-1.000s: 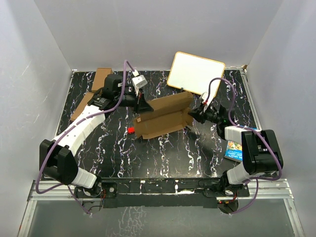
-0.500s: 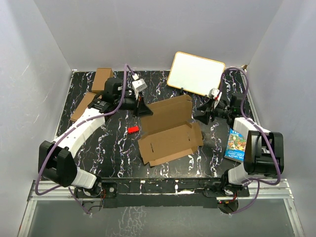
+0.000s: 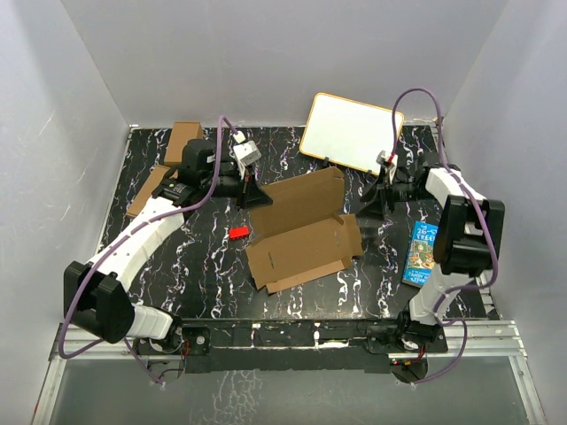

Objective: Fold the paper box

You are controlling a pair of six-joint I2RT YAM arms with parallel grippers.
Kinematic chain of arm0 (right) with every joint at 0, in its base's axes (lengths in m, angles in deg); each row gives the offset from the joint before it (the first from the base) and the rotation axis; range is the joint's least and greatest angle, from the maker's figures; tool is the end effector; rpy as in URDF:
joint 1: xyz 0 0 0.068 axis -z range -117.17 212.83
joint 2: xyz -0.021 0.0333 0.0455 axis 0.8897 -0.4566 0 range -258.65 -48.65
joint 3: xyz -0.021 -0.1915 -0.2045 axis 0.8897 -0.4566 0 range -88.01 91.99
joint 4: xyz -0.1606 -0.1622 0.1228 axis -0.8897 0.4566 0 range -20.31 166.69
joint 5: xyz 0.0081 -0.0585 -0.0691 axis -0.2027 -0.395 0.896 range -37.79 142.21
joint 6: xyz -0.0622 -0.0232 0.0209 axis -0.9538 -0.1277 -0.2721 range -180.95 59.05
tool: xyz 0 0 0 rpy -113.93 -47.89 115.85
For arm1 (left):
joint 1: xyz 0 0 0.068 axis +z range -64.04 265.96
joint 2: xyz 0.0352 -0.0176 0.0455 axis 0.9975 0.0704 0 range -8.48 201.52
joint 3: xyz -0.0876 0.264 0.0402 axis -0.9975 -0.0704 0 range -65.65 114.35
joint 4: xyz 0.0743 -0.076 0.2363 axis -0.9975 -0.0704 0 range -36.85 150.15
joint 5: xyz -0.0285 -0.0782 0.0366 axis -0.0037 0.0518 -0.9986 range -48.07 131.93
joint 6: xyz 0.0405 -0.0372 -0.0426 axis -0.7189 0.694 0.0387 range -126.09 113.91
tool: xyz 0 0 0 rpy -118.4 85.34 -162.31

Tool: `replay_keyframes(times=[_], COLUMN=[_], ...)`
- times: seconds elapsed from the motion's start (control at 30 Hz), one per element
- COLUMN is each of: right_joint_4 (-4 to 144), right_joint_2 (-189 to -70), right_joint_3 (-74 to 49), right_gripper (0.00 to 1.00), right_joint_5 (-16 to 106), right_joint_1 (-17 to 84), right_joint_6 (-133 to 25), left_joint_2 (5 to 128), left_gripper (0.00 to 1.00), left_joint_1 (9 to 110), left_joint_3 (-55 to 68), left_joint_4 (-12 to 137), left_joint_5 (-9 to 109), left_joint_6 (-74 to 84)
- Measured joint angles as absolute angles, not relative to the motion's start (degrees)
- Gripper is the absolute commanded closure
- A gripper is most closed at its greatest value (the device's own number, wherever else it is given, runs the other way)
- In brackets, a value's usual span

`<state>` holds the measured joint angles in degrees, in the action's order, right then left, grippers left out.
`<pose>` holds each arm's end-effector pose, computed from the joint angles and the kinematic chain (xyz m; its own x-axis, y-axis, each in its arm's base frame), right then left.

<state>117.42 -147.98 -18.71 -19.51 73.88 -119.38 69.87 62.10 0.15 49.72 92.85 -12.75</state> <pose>0.3280 -0.0092 0.2233 -0.3849 -0.1972 -0.9017 -0.8892 0.3410 0.3050 0.2709 -0.1680 0.3435 -0.2492 0.1901 -0.9496 0.9439 0.2672 -0.1942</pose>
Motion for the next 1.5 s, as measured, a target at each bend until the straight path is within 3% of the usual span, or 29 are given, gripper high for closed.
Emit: replay_keyframes(times=[0.23,0.4,0.5,0.53,0.77,1.0,1.2,1.5], right_joint_4=[129.9,126.5,122.8,121.7,112.0,74.1,52.2,43.0], right_joint_2=[-154.4,-152.7,-152.0,-152.0,-147.6,-131.9,-135.3,-137.3], right_joint_3=[-16.9,-17.1,-17.3,-17.3,-19.6,-34.5,-43.4,-47.9], right_gripper=[0.24,0.51,0.90,0.92,0.92,0.92,0.92,0.89], right_joint_5=[-16.8,-14.5,-12.5,-12.0,-10.0,-3.0,5.9,9.4], right_joint_1=[71.4,68.9,67.3,66.9,64.8,61.7,57.0,56.6], right_joint_6=[-124.7,-118.9,-114.9,-113.8,-106.7,-91.4,-86.2,-83.0], left_joint_2=[69.9,69.9,69.9,69.9,70.0,69.9,70.2,72.6], left_gripper=[1.00,1.00,1.00,1.00,1.00,1.00,1.00,1.00], left_joint_1=[62.1,62.1,62.1,62.1,62.0,62.0,62.0,62.0], left_joint_3=[0.7,1.6,2.4,2.7,7.5,11.1,4.5,1.7], left_joint_4=[49.2,48.9,48.2,47.9,43.7,44.8,48.5,52.9], left_joint_5=[92.7,92.6,92.5,92.5,90.3,89.5,89.9,90.8], left_joint_6=[-13.2,-13.5,-13.9,-14.1,-16.9,-18.9,-17.6,-14.6])
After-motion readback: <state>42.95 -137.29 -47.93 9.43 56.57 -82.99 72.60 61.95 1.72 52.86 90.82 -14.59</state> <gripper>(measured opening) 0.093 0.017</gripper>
